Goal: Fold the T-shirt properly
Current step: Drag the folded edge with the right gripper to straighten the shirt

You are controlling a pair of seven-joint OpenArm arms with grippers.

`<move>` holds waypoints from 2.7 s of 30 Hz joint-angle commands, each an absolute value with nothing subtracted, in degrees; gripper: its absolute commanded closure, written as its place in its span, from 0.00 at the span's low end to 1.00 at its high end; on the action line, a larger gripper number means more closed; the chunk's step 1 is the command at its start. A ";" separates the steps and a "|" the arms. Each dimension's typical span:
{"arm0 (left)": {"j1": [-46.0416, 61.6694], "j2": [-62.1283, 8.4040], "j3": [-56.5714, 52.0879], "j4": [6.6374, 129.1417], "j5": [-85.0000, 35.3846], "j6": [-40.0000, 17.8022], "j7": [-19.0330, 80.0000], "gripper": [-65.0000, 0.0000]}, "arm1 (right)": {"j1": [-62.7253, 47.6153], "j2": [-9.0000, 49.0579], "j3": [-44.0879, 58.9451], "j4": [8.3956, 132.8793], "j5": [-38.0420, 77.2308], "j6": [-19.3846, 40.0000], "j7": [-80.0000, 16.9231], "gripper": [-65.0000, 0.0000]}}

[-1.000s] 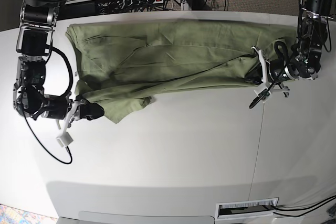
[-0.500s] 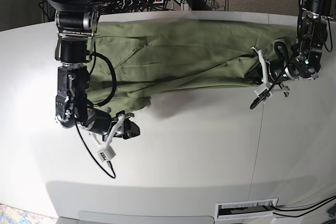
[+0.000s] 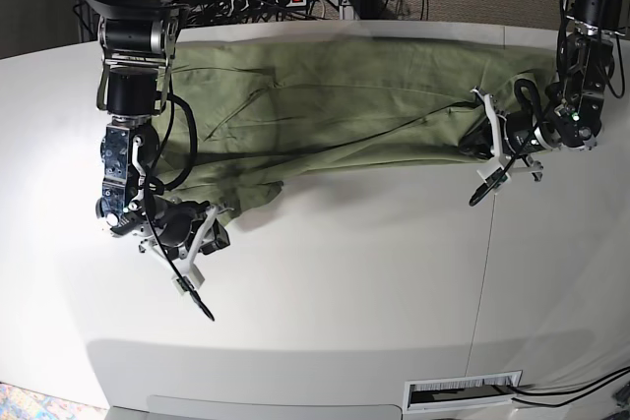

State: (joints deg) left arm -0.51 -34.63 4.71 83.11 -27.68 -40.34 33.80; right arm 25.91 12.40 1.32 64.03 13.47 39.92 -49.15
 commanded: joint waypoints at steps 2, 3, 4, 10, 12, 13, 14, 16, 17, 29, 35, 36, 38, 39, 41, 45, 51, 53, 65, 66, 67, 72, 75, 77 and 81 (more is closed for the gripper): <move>-0.93 -35.55 4.34 83.46 -27.05 -40.00 35.07 1.00 | 27.64 13.47 1.50 62.78 13.39 40.00 -46.85 0.76; -0.93 -35.55 4.34 83.46 -27.07 -40.00 35.07 1.00 | 27.62 13.65 1.50 61.78 12.93 40.00 -46.39 0.76; -0.93 -35.55 4.34 83.46 -27.05 -40.00 35.07 1.00 | 27.62 13.74 1.50 60.55 12.47 40.00 -46.11 0.76; -0.93 -35.57 4.34 83.46 -27.07 -40.00 35.07 1.00 | 27.59 14.81 1.50 54.04 12.93 40.00 -45.21 0.76; -0.93 -35.57 4.34 83.46 -27.09 -40.00 35.07 1.00 | 27.57 14.92 1.50 53.43 15.31 40.00 -47.33 0.76; -0.93 -35.55 4.34 83.46 -27.07 -40.00 35.07 1.00 | 27.64 14.94 1.50 53.45 17.17 40.00 -49.25 0.78; -0.93 -35.55 4.34 83.46 -27.09 -40.00 35.05 1.00 | 27.73 14.92 1.50 53.49 19.11 40.00 -51.16 0.82; -0.95 -35.55 4.34 83.46 -27.07 -40.00 35.05 1.00 | 27.81 14.94 1.50 53.52 22.57 40.00 -54.81 0.91; -0.95 -35.57 4.34 83.46 -27.07 -40.00 35.05 1.00 | 27.81 14.92 1.50 53.52 24.05 40.00 -56.62 0.94; -0.95 -35.57 4.34 83.46 -27.05 -40.00 35.03 1.00 | 28.14 14.96 1.50 53.63 34.79 40.00 -67.59 1.00; -0.95 -35.57 4.34 83.46 -27.05 -40.00 34.96 1.00 | 29.04 16.23 1.56 55.57 49.65 40.00 -76.18 1.00; -0.95 -35.55 4.34 83.46 -27.03 -40.00 34.92 1.00 | 29.02 16.73 1.54 56.49 52.60 40.00 -78.19 1.00; -0.93 -35.55 4.34 83.46 -27.05 -40.00 34.87 1.00 | 29.02 17.91 1.56 58.41 58.96 40.00 -80.00 1.00; -0.95 -35.55 4.34 83.46 -27.03 -40.00 34.87 1.00 | 29.02 18.63 1.54 59.33 62.08 40.00 -80.00 1.00; -0.95 -35.55 4.34 83.46 -27.03 -40.00 34.76 1.00 | 29.02 20.10 1.54 61.01 68.01 40.00 -80.00 1.00; -0.95 -35.55 4.34 83.46 -27.03 -40.00 34.48 1.00 | 28.99 23.38 1.54 62.39 74.24 40.00 -80.00 1.00; -0.95 -35.55 4.34 83.46 -27.00 -40.00 34.46 1.00 | 27.05 28.21 1.54 62.43 81.56 40.00 -80.00 1.00; -0.95 -35.55 4.34 83.46 -27.03 -40.00 34.46 1.00 | 25.80 29.50 1.54 62.43 83.66 40.00 -80.00 1.00; -0.95 -35.55 4.34 83.46 -26.57 -40.00 32.95 1.00 | 17.56 30.15 1.48 62.94 85.00 40.00 -80.00 1.00; -0.95 -35.55 4.34 83.46 -26.59 -40.00 32.93 1.00 | 16.84 30.02 1.48 63.22 85.00 40.00 -80.00 1.00; -0.95 -35.55 4.34 83.46 -26.59 -40.00 32.93 1.00 | 16.14 29.80 1.48 63.77 85.00 40.00 -80.00 1.00; -0.95 -35.51 4.34 83.46 -26.59 -40.00 32.91 1.00 | 12.03 27.53 1.43 70.28 85.00 40.00 -80.00 1.00; -0.95 -35.24 4.34 83.46 -26.59 -40.00 32.95 1.00 | 9.13 26.15 0.97 74.91 85.00 40.00 -80.00 1.00; -0.93 -35.22 4.34 83.46 -26.59 -40.00 32.95 1.00 | 7.27 26.28 -0.80 77.47 85.00 40.00 -80.00 1.00; -0.93 -35.22 4.34 83.46 -26.33 -40.00 32.95 1.00 | 4.60 26.35 -3.77 80.29 85.00 40.00 -80.00 1.00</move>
State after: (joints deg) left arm -0.49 -34.44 4.71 83.07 -26.85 -40.29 32.67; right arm 3.44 25.50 -4.16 79.26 83.18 39.90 -80.82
